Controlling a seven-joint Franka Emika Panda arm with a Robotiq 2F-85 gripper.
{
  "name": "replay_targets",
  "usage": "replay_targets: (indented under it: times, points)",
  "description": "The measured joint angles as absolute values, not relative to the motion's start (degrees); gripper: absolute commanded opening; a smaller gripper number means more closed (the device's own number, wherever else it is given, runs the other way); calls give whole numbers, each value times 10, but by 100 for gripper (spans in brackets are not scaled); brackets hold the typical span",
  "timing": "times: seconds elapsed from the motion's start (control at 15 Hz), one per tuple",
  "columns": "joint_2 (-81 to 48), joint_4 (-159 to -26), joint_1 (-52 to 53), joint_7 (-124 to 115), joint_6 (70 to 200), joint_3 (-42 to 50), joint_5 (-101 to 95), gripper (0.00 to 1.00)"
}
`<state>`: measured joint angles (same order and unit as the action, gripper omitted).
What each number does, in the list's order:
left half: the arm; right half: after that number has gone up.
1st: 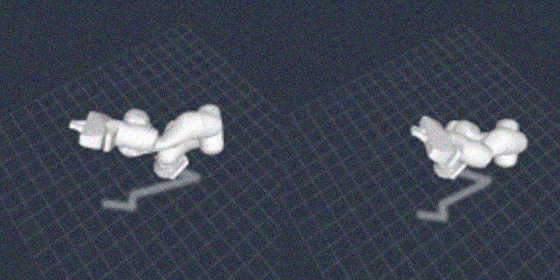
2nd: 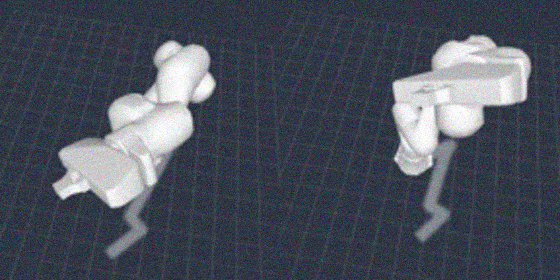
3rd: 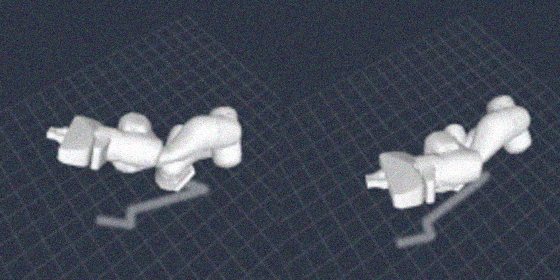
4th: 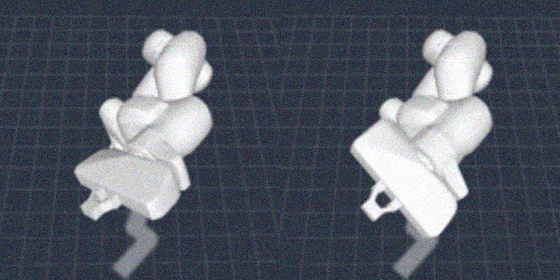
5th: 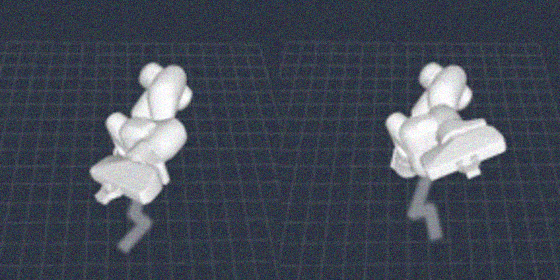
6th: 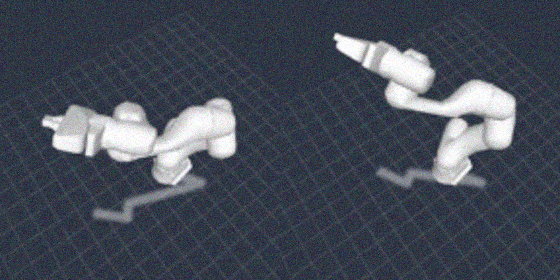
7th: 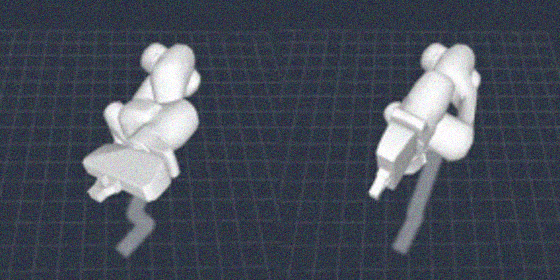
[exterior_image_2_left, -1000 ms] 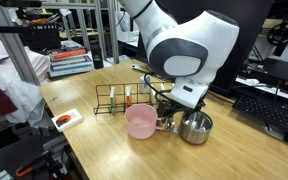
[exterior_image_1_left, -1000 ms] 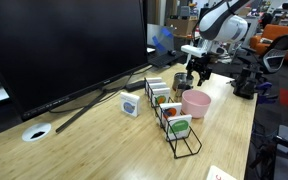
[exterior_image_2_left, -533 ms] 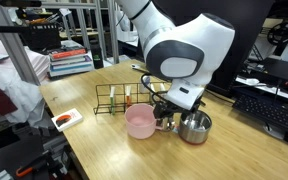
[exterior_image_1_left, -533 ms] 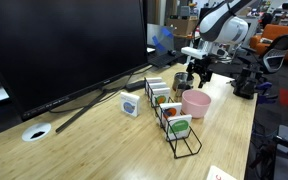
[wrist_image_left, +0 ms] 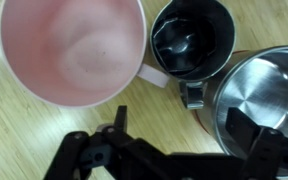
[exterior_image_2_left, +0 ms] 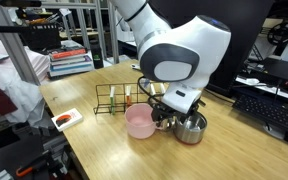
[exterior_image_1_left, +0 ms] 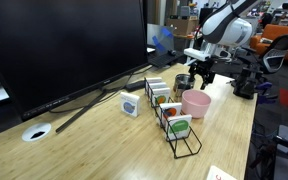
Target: Move the silver bowl to the left side of the desk
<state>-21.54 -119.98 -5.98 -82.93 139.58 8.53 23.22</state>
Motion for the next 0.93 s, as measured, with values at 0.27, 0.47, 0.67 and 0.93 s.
replay_targets:
  times: [0.27,0.47,0.67,0.93]
  points:
    - [-197,-1202,-58,-829,1432,83,232,100]
    - [-196,-1202,-58,-829,1459,84,231,100]
    - [-199,-1202,-59,-829,1471,87,230,100]
    - [-203,-1204,-59,-829,1470,87,230,100]
